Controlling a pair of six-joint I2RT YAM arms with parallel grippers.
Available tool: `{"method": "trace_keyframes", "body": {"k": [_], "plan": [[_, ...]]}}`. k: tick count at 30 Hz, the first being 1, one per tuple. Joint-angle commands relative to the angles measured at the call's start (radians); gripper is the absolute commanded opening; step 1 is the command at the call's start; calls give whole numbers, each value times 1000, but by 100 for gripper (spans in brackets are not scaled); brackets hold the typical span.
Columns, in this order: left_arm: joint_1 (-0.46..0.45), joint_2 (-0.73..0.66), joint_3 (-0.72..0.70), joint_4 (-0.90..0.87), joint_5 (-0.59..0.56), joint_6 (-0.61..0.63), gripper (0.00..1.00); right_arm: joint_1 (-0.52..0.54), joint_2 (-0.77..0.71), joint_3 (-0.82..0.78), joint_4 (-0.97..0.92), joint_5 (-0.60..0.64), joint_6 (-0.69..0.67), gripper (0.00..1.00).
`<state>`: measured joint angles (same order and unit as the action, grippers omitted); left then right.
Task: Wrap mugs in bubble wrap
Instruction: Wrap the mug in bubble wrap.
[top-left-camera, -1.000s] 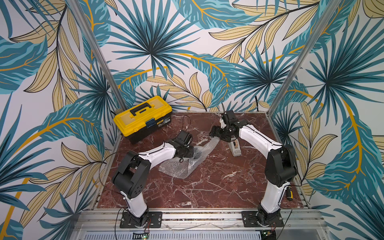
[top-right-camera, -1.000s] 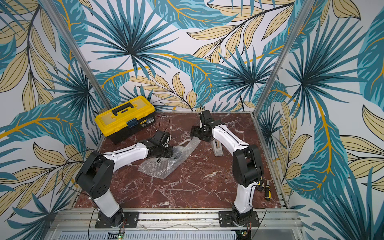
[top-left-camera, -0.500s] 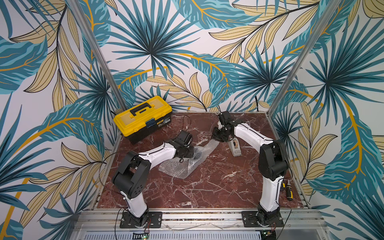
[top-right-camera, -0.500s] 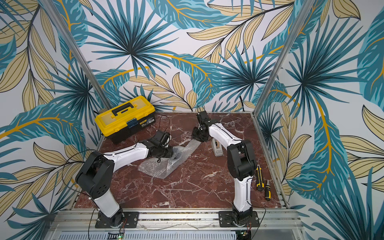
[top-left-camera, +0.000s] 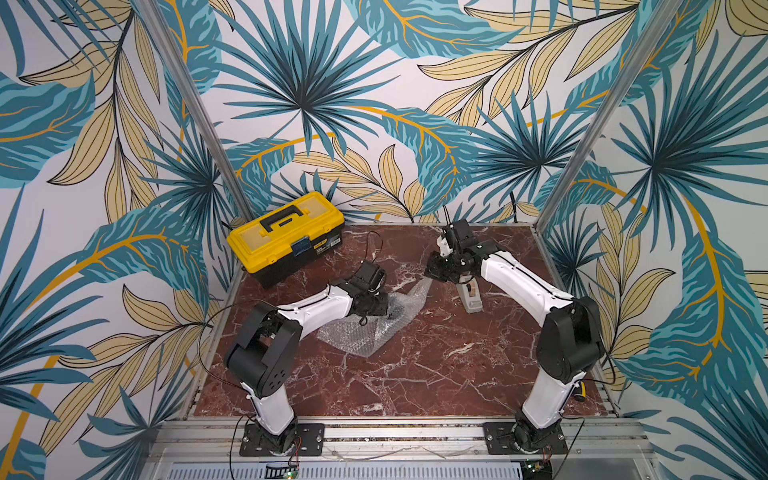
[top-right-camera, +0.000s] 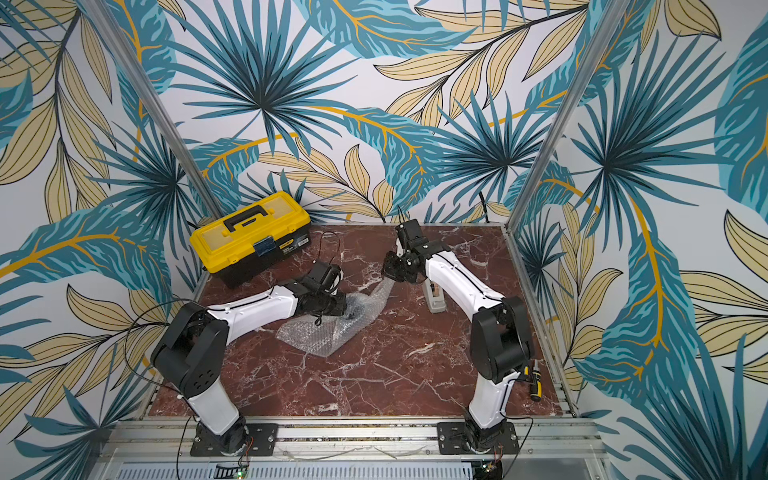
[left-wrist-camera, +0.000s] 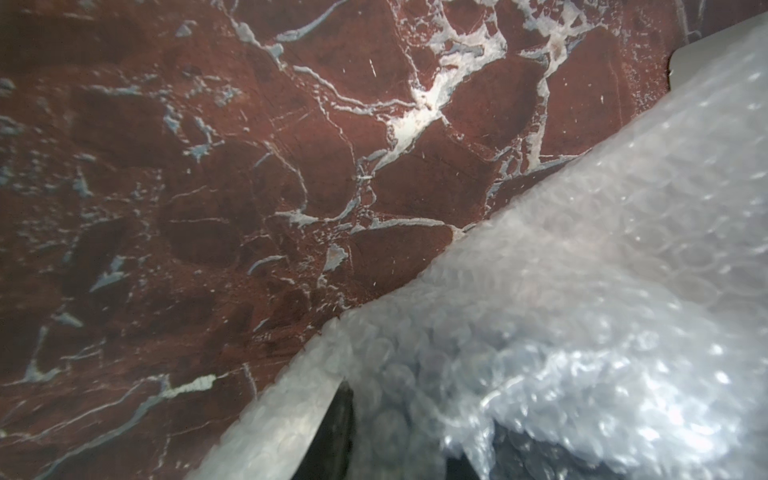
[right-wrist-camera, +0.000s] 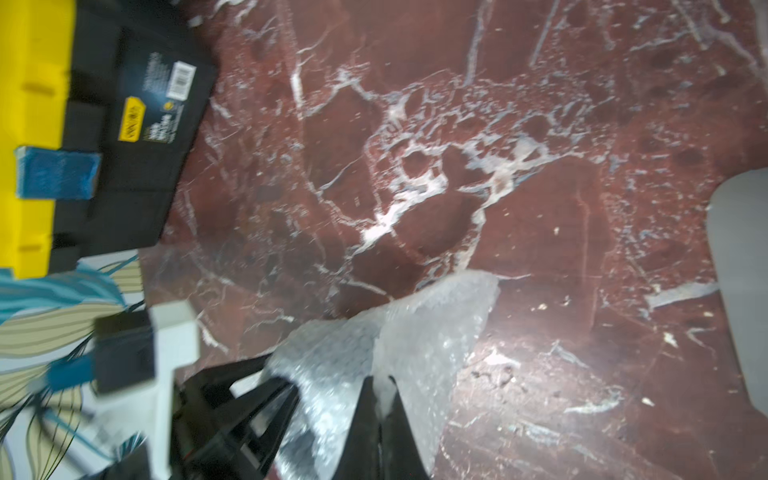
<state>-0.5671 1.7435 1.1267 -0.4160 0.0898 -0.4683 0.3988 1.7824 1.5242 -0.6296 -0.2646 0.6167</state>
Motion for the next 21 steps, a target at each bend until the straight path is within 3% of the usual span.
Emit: {"method": "trace_keyframes", "body": {"k": [1,8,21], "plan": [[-13,-4,11,-28,24,-11,26,34,-54,-67,43,-77,-11,0],[-14,-12,6,-21,33,-23,25,123,-89,-125,72,-162,-16,0],[-14,-26,-4,-14,44,-36,24,201,56,-164,147,-191,23,0]]}}
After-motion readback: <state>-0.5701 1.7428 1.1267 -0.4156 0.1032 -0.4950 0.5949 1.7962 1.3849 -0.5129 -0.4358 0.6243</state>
